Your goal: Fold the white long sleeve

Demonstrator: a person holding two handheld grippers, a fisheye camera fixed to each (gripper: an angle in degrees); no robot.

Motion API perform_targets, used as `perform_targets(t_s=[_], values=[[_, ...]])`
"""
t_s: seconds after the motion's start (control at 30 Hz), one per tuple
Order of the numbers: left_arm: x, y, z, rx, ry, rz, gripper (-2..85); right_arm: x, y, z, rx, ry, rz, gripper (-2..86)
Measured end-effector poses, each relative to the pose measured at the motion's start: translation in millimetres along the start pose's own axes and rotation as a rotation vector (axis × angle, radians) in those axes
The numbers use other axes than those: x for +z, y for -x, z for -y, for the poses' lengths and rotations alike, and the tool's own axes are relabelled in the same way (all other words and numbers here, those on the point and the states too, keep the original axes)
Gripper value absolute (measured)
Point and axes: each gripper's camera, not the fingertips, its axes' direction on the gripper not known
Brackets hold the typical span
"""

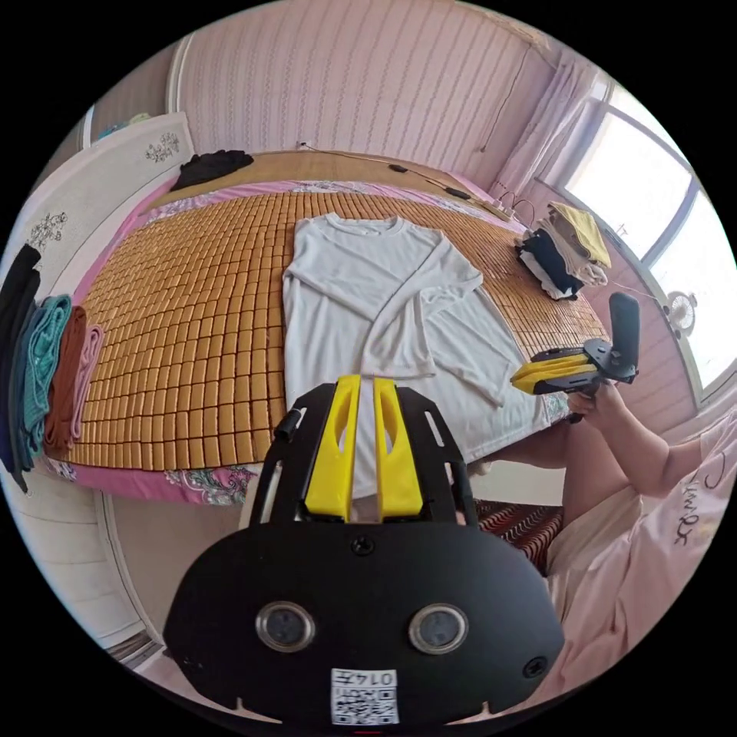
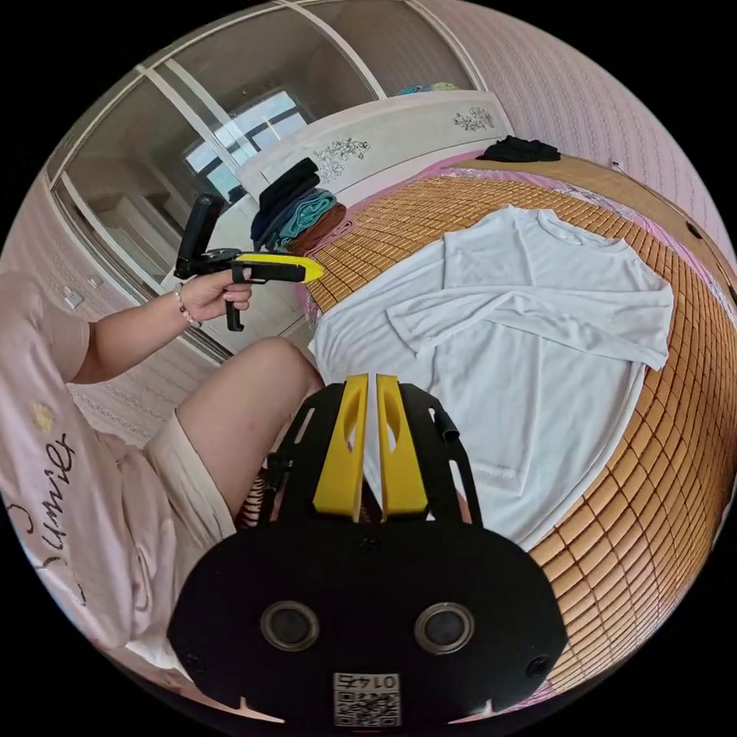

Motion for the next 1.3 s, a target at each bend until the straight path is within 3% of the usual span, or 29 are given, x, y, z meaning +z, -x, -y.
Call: perform_targets(t_s=[0.13, 0.33, 0.47, 0.67, 0.9, 1.3], values=[[44.3, 16.7, -4.4, -0.004, 0.040, -0.084, 4.5, 30.2, 15.5, 17.2, 0.007, 0.084, -0.140, 2.2], [102.8, 43.8, 24.1, -0.007, 0.119, -0.051, 7.1, 99.8, 47.6, 86.1, -0.095, 0.129, -0.371, 6.3], [135.7, 55.2, 33.2, 0.051, 0.235, -0.055, 5.3, 152.2, 36.9, 124.4, -0.053, 0.207, -0.446, 3.5], [135.9, 73.8, 32.1, 0.099, 0.202, -0.089, -0.5, 137.1, 44.6, 152.6, -0.047, 0.153, -0.403, -0.6], [66.2, 91.0, 25.0, 0.164, -0.047, -0.141, -1.0, 82.5, 94.8, 185.2, -0.117, 0.009, -0.318, -0.8], [144.9, 155.7, -12.7, 0.011, 0.192, -0.086, -1.0, 164.5, 60.2, 189.3, -0.064, 0.264, -0.195, -0.8]])
